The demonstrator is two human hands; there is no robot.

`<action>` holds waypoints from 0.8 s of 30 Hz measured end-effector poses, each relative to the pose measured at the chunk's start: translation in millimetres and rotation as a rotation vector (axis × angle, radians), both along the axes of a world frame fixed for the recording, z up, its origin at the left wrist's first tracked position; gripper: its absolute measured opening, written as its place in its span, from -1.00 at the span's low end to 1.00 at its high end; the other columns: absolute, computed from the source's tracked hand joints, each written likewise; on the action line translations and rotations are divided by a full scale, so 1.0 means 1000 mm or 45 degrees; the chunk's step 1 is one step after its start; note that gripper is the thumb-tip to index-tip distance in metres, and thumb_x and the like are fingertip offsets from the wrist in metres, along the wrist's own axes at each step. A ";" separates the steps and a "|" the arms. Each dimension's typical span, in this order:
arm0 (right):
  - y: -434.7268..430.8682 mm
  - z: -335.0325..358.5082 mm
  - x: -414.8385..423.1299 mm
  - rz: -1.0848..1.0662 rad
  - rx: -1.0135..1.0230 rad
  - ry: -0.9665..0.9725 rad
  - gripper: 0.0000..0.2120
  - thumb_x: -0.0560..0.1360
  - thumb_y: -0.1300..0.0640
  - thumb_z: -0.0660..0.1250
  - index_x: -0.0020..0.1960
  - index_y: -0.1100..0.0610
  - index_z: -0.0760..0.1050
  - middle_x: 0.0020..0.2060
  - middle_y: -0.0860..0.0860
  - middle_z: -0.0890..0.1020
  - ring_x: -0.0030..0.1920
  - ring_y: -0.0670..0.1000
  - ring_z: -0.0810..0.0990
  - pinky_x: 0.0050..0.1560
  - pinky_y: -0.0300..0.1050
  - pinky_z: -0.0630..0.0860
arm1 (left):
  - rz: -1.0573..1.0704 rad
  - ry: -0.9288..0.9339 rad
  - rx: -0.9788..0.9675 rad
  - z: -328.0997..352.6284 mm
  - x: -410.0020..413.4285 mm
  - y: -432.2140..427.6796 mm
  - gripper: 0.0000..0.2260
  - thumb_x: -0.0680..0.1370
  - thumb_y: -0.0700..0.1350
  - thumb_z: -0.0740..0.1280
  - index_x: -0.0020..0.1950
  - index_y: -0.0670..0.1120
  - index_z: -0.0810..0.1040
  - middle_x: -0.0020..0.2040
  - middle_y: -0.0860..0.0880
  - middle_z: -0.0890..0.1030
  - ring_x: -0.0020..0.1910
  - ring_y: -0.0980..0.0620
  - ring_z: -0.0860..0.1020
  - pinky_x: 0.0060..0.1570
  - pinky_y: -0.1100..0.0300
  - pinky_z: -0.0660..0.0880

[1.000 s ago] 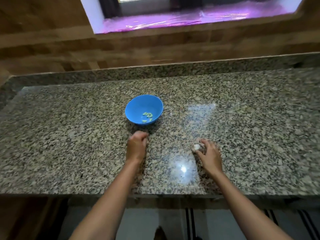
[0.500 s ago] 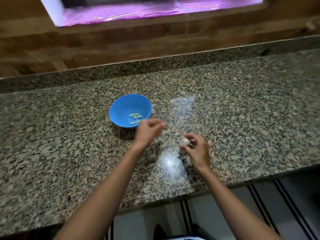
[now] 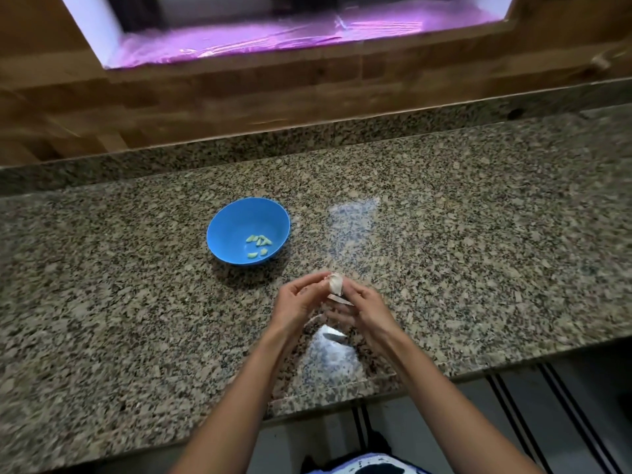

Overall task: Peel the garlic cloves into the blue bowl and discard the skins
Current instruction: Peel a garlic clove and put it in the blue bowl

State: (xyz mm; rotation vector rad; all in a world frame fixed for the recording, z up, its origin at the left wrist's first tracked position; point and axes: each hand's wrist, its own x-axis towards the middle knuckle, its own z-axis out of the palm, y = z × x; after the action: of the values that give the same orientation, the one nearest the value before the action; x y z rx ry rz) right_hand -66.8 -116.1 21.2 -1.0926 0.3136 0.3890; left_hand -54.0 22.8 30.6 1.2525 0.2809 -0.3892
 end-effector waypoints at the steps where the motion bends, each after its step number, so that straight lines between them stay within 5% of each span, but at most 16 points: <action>1: -0.002 0.001 0.003 -0.053 0.030 0.008 -0.78 0.53 0.24 0.26 0.16 0.15 0.52 0.06 0.11 0.64 0.01 0.11 0.65 -0.06 -0.05 0.62 | 0.052 -0.018 0.051 0.000 0.001 -0.003 -0.69 0.34 -0.20 0.47 0.08 -0.17 0.63 0.01 -0.14 0.68 0.02 -0.11 0.64 -0.01 0.08 0.58; 5: -0.007 0.000 0.010 -0.136 -0.111 -0.056 -0.72 0.42 0.37 0.37 0.13 0.25 0.51 0.01 0.18 0.64 -0.07 0.06 0.66 -0.12 -0.16 0.62 | 0.298 0.026 0.019 0.000 0.000 -0.016 -0.83 0.47 -0.29 0.39 0.05 -0.24 0.63 -0.04 -0.16 0.68 -0.12 -0.03 0.66 -0.16 0.23 0.61; 9: -0.008 -0.001 0.013 -0.131 -0.181 -0.097 -0.78 0.41 0.35 0.39 0.05 0.25 0.52 -0.11 0.13 0.66 -0.16 0.02 0.65 -0.08 -0.13 0.60 | 0.261 -0.048 0.109 0.000 -0.005 -0.020 -0.79 0.45 -0.31 0.41 0.07 -0.26 0.61 0.02 -0.13 0.67 -0.11 0.00 0.67 -0.21 0.27 0.58; 15: -0.015 -0.003 0.019 0.010 -0.211 -0.109 -0.77 0.47 0.22 0.35 0.13 0.14 0.55 0.03 0.10 0.64 -0.03 0.06 0.63 0.06 -0.03 0.58 | 0.280 0.004 0.012 -0.001 -0.003 -0.015 -0.81 0.44 -0.29 0.41 0.05 -0.25 0.62 -0.05 -0.17 0.68 -0.11 -0.06 0.67 -0.15 0.19 0.62; 20: -0.013 0.000 0.018 0.096 -0.012 -0.030 -0.72 0.53 0.23 0.26 0.22 0.25 0.48 0.06 0.12 0.62 0.01 0.07 0.64 -0.03 0.00 0.62 | 0.195 -0.168 0.431 -0.006 -0.004 -0.020 -0.80 0.47 -0.24 0.41 0.08 -0.21 0.62 -0.11 -0.11 0.69 -0.21 -0.03 0.68 -0.20 0.08 0.63; 24: -0.014 0.000 0.017 0.032 -0.101 -0.068 -0.69 0.50 0.26 0.30 0.23 0.27 0.48 0.03 0.15 0.65 -0.01 0.10 0.66 -0.05 -0.05 0.62 | 0.227 -0.206 0.410 -0.004 -0.006 -0.022 -0.88 0.49 -0.24 0.40 0.01 -0.15 0.65 -0.20 -0.10 0.70 -0.22 -0.08 0.68 -0.21 0.07 0.64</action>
State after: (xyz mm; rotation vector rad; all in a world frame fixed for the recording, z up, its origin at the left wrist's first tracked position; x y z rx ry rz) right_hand -49.3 -130.3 20.7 -1.1836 0.2703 0.3718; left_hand -59.9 0.8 26.2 1.5513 0.3224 -0.0887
